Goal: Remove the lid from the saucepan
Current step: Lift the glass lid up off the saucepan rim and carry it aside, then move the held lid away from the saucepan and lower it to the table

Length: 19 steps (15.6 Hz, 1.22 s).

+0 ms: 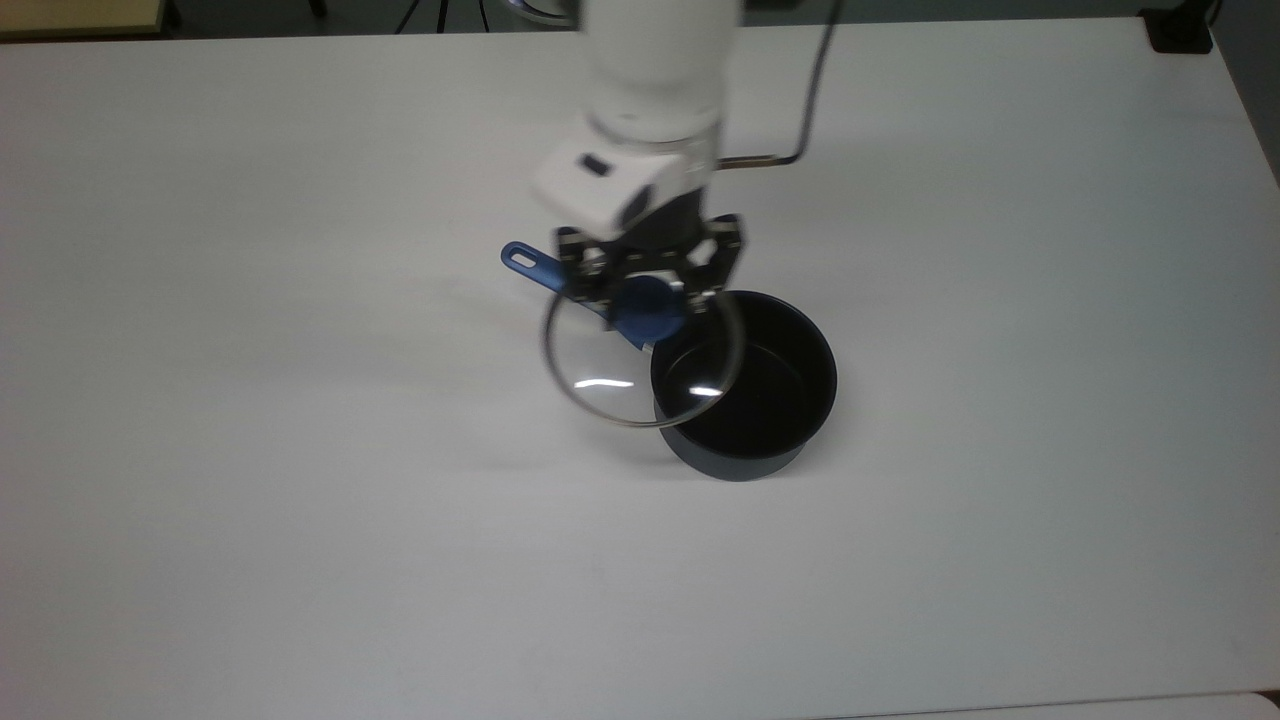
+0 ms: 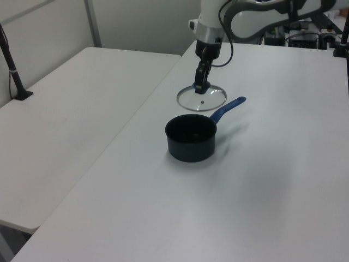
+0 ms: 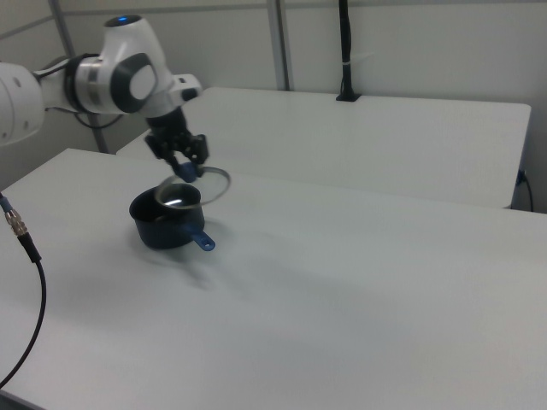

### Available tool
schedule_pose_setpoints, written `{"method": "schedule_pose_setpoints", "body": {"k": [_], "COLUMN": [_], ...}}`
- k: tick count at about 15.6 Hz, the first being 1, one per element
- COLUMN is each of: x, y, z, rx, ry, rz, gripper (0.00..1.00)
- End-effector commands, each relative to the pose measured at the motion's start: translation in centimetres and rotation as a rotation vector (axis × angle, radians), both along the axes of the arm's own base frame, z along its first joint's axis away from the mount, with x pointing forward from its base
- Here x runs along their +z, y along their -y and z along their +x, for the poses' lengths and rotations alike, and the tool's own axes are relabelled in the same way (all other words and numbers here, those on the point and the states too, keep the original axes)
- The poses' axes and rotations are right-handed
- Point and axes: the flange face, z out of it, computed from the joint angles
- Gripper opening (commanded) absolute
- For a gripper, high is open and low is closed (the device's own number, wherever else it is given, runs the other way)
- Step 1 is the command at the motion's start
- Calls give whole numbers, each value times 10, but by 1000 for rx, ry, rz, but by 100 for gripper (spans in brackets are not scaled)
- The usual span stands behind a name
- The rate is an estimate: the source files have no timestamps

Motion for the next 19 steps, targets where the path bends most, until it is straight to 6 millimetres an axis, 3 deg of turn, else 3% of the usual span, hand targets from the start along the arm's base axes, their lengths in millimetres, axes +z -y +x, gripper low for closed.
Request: {"method": "schedule_pose_setpoints", "body": {"k": [1,9,12,15,19], "x": [-1,-31,-44,-53,-79], "y": [59,174,201,226,235], "z": [-3,-11,-23,-50,-66], "rx": [-13,-92,-103,-71,-59], "ry": [-23,-51,-64,-103,-163], "rz": [-30,-75,-85,-75,-74], "gripper": [46,46,46,46,46]}}
